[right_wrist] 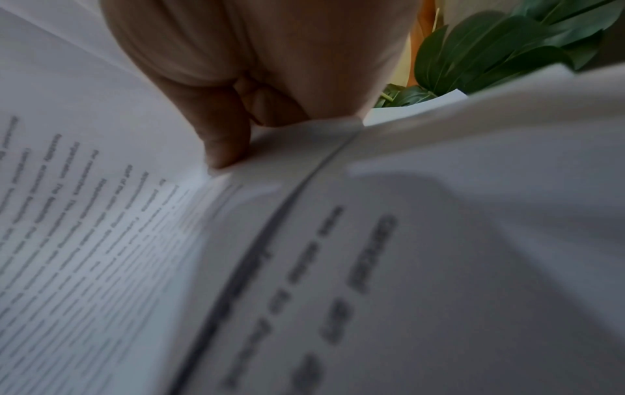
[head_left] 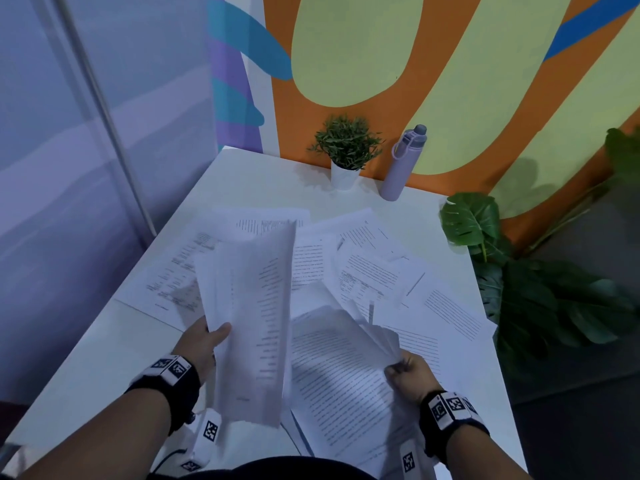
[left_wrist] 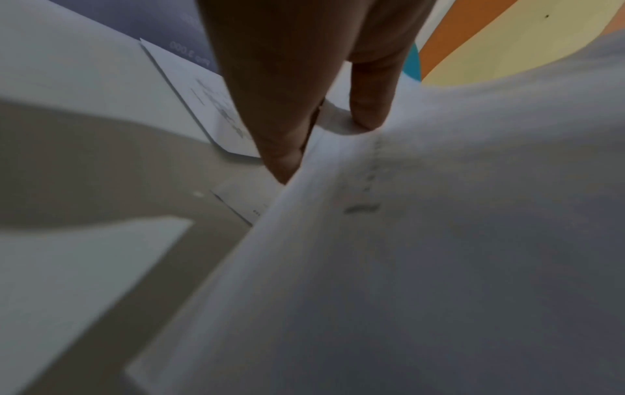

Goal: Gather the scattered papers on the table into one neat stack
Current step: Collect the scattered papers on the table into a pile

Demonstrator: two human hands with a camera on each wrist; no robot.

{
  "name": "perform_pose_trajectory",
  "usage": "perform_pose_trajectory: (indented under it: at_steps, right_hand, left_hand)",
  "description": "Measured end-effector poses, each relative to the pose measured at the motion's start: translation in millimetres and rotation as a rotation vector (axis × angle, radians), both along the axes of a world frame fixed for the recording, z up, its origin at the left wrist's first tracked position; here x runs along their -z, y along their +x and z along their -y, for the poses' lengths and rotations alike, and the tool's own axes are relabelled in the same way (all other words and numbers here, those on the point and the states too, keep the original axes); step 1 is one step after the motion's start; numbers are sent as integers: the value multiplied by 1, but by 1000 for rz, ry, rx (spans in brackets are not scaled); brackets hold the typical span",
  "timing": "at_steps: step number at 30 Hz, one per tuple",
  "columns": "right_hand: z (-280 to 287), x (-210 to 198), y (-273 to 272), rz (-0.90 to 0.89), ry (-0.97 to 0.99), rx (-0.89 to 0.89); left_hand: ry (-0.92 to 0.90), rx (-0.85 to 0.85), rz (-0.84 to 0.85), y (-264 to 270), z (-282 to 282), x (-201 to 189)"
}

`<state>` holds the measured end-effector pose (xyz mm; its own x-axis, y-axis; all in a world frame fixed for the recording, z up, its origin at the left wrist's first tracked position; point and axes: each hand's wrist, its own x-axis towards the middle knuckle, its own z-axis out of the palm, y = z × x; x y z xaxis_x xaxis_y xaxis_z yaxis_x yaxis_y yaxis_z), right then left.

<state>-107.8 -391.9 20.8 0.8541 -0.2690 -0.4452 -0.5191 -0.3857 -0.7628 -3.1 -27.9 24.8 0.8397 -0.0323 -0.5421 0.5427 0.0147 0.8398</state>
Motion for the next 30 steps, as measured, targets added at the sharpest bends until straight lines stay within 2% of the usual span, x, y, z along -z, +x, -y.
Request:
perform_pose_trajectory:
  at_steps: [5,7,10,12,13,15,16,18,20,22,25,28,30]
  right_hand:
    - [-1,-1,1,5,37,-40]
    - [-2,2,3,4,34,-51]
    - [-5,0,6,-17,16,-66]
    - [-4,0,8,-34,-11,-53]
    - [-1,1,9,-38,-31,-32]
    - [10,4,8,-29,-93,64]
    - [15,3,7,-32,-138,127]
    - [29,3,5,-21,-170,266]
    - [36,1,7,1,-69,402]
    - [40,-5,13,49,3,485]
    - [35,-13,26,106,80,493]
    - [15,-11,37,125,181,427]
    - [-6,-6,41,98,151,355]
  left_hand:
    - [-199,12,-171,4,-1,17]
    - [-180,-11,-225,1,3,22]
    - [-63,-1,-259,-2,6,31]
    - [60,-21,-181,1,4,32]
    - [187,-20,-126,2,0,28]
    - [504,-46,-73,6,-11,18]
    - [587,-86,-59,7,-16,13]
    - [618,-185,-11,6,-25,5]
    - [652,-226,9,6,-32,4]
    - [710,-129,-13,4,-38,5]
    - [732,49,-90,-3,-35,8]
    - [687,200,-115,-15,-21,9]
    - [643,263,-111,-22,-11,8]
